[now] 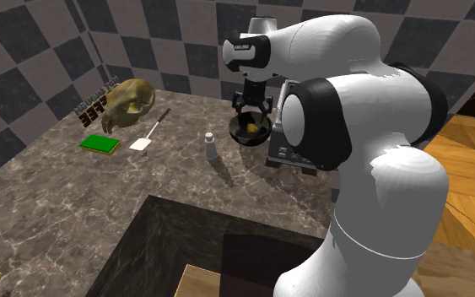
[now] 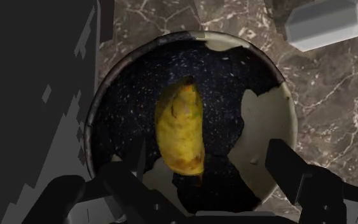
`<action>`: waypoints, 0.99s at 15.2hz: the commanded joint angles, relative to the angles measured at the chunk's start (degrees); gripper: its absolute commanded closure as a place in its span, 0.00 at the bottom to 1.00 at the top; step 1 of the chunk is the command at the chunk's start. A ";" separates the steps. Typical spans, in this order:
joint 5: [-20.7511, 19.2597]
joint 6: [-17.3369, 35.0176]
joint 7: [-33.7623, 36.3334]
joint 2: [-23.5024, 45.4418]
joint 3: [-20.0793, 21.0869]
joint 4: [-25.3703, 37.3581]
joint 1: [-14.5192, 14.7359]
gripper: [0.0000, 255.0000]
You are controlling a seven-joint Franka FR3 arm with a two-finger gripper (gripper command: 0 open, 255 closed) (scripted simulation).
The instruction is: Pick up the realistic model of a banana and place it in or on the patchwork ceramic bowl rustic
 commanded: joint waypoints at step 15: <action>-0.09 -7.30 0.11 0.03 -0.10 7.32 -0.19 0.00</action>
